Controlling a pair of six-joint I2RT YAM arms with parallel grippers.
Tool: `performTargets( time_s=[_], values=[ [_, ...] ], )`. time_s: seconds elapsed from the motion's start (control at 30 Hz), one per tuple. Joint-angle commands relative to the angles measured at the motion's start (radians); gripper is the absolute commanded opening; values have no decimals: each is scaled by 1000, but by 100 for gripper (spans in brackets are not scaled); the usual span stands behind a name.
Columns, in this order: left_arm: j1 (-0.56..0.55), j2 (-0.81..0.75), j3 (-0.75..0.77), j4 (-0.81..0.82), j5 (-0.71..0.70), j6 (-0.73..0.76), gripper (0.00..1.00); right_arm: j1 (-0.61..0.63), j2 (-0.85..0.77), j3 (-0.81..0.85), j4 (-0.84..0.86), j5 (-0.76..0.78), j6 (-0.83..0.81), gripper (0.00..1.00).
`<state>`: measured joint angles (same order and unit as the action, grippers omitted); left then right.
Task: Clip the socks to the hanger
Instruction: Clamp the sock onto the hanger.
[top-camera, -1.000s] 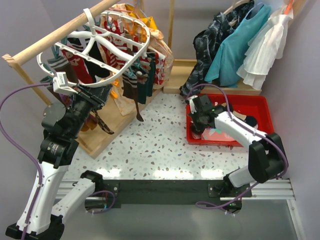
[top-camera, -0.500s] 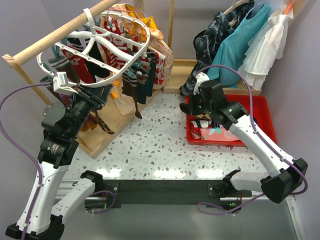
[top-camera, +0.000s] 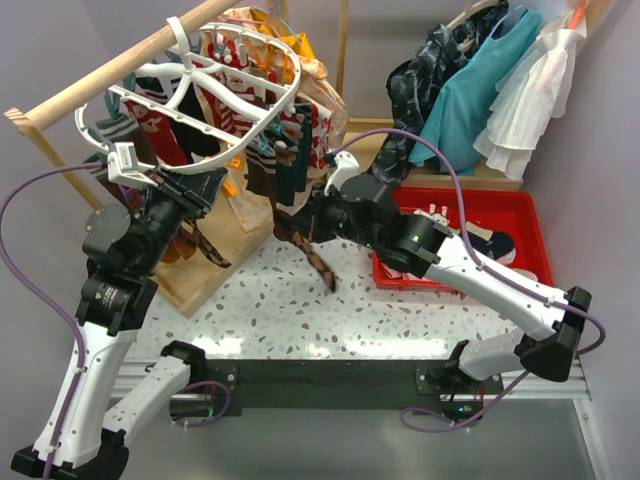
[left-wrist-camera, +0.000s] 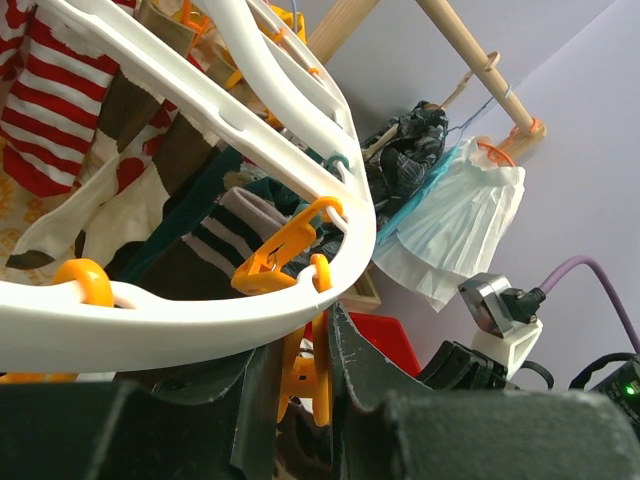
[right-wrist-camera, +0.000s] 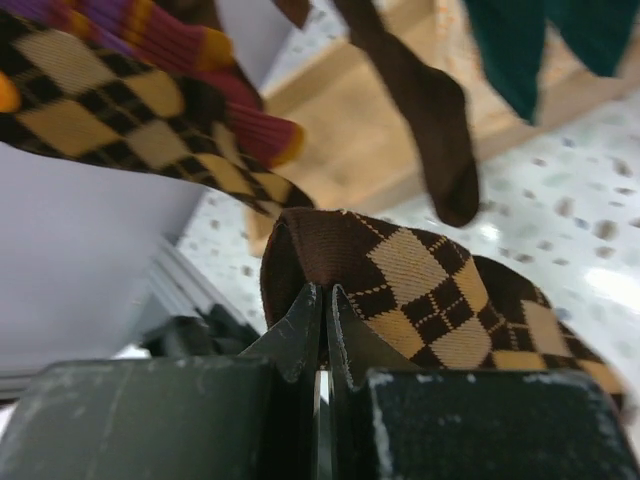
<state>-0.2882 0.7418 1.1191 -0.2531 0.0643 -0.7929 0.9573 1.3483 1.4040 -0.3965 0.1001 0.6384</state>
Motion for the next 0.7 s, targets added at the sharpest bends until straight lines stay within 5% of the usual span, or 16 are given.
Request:
performTargets(
  time_s=[0.0,0.67],
  values=[
    [3,11,16,51,54,40,11,55,34,75,168,82,121,0],
    [3,-1,-4,86,83,72,11,103,161,233,269,112,172,0]
  ],
)
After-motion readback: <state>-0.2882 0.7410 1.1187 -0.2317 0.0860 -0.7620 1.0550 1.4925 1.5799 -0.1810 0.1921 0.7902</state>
